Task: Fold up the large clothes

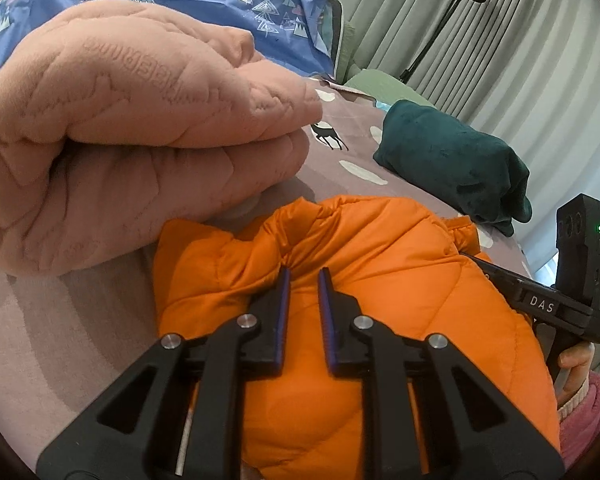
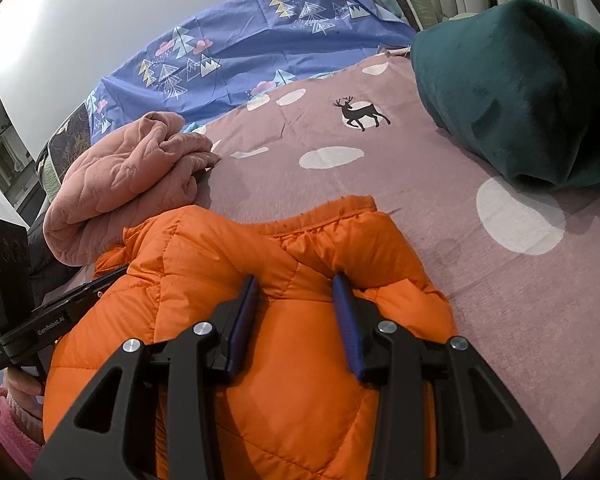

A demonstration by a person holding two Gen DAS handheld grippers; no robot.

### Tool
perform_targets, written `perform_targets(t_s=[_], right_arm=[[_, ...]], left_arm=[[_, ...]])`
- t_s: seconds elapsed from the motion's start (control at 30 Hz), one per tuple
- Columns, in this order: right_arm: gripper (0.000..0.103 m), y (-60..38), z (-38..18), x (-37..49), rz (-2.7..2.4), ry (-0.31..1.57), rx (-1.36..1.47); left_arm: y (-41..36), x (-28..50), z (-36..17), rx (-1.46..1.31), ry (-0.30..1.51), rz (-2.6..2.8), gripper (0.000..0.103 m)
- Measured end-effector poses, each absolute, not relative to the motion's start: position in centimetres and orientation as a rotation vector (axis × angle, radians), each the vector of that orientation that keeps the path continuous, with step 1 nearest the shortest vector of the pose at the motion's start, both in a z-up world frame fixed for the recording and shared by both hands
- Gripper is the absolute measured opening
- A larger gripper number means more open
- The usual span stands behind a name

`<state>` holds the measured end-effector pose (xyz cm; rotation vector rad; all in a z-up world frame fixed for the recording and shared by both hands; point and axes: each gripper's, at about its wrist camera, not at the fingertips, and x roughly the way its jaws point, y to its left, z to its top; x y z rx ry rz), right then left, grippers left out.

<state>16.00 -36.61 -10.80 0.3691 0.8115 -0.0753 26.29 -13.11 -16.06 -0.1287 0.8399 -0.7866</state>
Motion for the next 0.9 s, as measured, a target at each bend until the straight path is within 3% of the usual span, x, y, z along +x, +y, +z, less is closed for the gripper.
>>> perform_targets(t_s=[0.1, 0.2, 0.23, 0.43, 0.6, 0.8, 0.87, 0.9], right_arm=[[0.040, -36.6, -10.8, 16.0, -0.078, 0.811, 0.368], [0.040, -36.5, -10.9, 16.1, -0.082, 0.810, 0.362], [0.040, -36.5, -10.9, 16.1, -0.083, 0.810, 0.359], [0.041, -36.5, -10.9, 16.1, -0.081, 0.810, 0.370], [0.041, -36.6, -11.0, 16.3, -0.075, 0.812, 0.381], [0.041, -36.7, -10.9, 16.2, -0.077, 0.815, 0.366], [0.041, -36.7, -10.9, 16.2, -0.075, 0.815, 0.368], [0.041, -36.7, -10.9, 16.2, -0.074, 0.815, 0.370]], left_arm=[[-13.0, 25.7, -14.4, -0.124, 0.847, -0.748, 0.016], [-13.4, 24.8, -12.2, -0.095, 0.807, -0.766, 0.037], [-13.8, 24.6, -11.5, -0.069, 0.783, -0.766, 0.039], [-16.8, 27.0, -12.9, 0.074, 0.817, -0.706, 0.041], [-15.2, 27.7, -15.7, -0.014, 0.804, -0.717, 0.039], [-15.6, 26.5, -14.0, 0.043, 0.820, -0.632, 0.038], [-15.2, 25.0, -12.4, 0.061, 0.815, -0.600, 0.045], [-14.7, 23.5, -11.1, 0.065, 0.797, -0.596, 0.060]])
